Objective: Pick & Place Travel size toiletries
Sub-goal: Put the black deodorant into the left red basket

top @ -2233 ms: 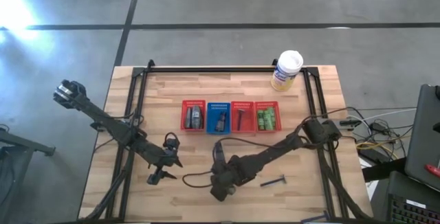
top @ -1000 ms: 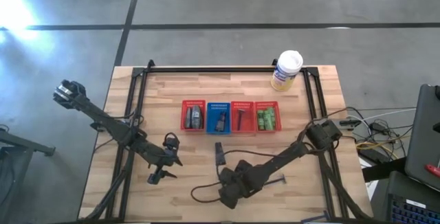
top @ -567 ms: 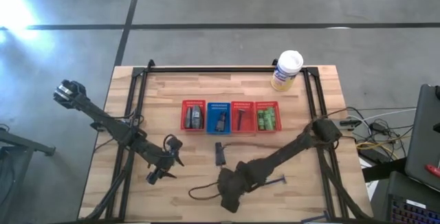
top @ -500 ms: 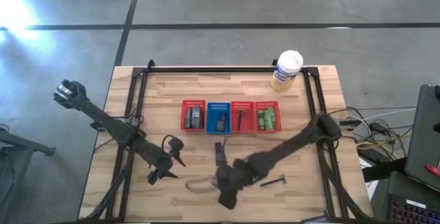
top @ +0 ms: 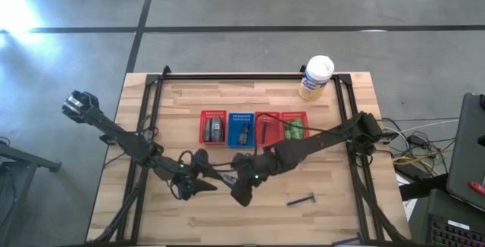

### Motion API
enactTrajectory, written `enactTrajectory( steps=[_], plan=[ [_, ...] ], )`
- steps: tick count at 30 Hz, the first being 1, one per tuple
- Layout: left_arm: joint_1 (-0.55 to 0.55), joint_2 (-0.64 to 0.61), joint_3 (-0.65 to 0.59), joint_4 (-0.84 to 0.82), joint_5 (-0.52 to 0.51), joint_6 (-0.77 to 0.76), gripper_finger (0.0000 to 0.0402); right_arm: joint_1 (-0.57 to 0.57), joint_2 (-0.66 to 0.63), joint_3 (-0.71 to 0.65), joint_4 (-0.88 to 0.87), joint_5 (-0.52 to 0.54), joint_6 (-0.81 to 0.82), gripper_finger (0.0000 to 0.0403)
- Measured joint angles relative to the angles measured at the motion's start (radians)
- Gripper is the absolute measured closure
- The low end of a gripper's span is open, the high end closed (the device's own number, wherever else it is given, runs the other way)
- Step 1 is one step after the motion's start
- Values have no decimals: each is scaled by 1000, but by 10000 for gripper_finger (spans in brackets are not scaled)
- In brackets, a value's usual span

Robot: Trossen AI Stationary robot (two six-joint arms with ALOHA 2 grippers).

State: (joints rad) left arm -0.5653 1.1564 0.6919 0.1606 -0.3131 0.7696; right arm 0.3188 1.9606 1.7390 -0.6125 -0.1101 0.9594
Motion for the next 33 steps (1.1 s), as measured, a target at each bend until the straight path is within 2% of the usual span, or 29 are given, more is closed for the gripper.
enactTrajectory(
  steps=[5, 15, 22, 33],
  plan=[
    [30, 91, 18, 127, 6, 72, 154, -10, -15, 0, -1, -8, -44, 191],
    [83, 225, 151, 127, 52, 115, 160, -13, -27, 0, -15, -34, -102, 190],
    [108, 242, 161, 135, 81, 114, 198, -15, -47, -1, -19, -44, -139, 194],
    [121, 225, 157, 142, 89, 89, 195, -14, -61, -1, -16, -45, -160, 194]
  ],
)
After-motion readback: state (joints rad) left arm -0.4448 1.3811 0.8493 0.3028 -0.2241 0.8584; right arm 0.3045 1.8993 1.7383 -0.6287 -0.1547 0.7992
